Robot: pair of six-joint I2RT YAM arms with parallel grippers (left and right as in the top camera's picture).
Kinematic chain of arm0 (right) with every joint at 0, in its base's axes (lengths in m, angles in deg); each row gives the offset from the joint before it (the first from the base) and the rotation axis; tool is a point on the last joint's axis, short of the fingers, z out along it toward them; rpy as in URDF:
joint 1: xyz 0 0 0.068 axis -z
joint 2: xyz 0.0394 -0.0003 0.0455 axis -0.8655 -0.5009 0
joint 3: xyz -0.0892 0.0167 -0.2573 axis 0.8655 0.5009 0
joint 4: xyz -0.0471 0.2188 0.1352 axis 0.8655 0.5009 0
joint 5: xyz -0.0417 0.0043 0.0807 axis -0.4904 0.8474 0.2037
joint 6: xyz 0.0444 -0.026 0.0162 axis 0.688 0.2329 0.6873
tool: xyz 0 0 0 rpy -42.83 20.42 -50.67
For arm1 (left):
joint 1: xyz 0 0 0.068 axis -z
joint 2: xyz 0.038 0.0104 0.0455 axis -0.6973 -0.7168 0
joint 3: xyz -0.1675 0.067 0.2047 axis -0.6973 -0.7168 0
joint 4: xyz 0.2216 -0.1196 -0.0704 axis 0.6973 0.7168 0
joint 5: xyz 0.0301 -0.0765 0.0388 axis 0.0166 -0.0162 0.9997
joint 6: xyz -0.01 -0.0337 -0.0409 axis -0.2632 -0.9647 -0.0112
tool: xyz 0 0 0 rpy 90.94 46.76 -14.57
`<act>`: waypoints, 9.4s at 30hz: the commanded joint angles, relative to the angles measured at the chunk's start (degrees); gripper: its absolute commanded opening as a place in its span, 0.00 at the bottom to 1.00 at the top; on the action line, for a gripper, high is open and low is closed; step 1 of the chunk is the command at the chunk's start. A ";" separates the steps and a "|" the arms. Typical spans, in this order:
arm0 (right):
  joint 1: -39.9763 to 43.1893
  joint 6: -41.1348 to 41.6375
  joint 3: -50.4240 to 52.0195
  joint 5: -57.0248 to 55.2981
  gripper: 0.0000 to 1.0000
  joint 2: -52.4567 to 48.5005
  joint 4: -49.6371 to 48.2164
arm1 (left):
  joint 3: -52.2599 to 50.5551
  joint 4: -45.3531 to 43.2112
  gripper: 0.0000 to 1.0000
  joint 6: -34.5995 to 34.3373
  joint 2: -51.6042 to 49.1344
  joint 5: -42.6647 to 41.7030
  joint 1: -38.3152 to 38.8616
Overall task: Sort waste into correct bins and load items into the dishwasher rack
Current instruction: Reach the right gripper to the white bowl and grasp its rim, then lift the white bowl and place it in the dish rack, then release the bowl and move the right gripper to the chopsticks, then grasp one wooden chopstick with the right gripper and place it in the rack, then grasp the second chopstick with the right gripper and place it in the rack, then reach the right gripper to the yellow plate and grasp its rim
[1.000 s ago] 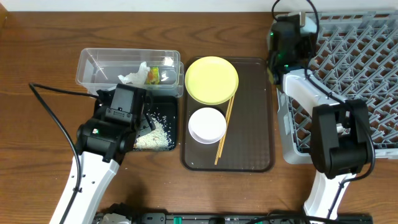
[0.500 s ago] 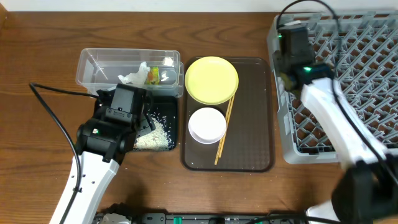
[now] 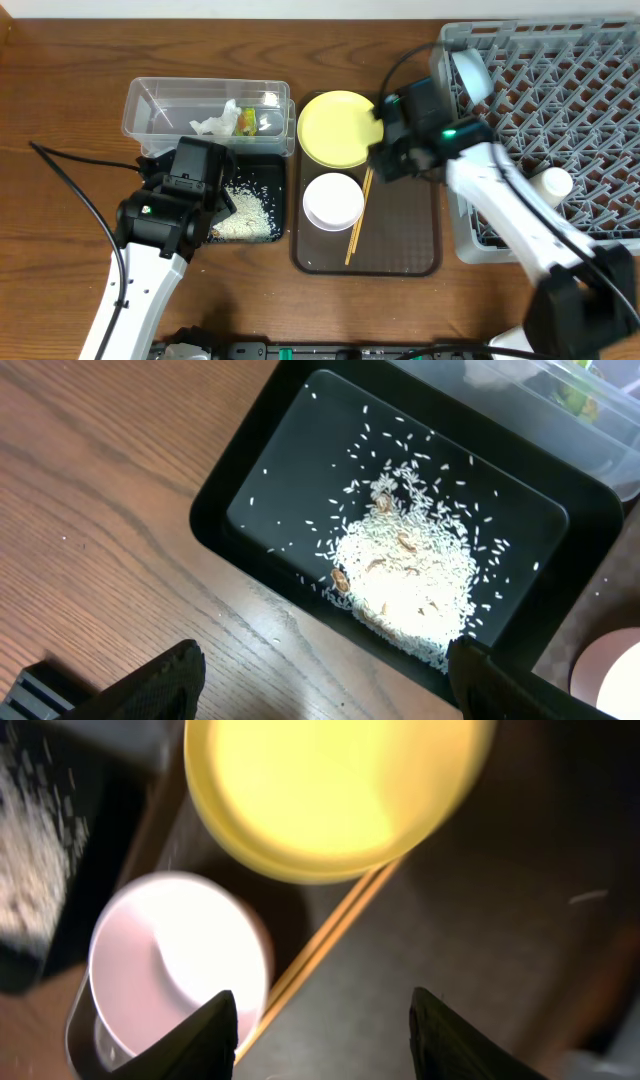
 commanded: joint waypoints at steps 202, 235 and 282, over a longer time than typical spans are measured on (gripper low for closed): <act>20.96 -1.49 1.31 -13.57 0.29 8.41 4.48 | 0.35 0.15 0.81 -1.36 -0.20 1.07 -0.33; -6.99 20.90 7.19 -9.42 0.29 -12.31 0.81 | 0.35 -0.07 0.81 -1.36 -0.20 1.07 -0.33; 20.59 -7.67 -7.89 -10.08 0.23 1.99 7.65 | 0.35 -0.11 0.81 -1.36 -0.20 1.09 -0.33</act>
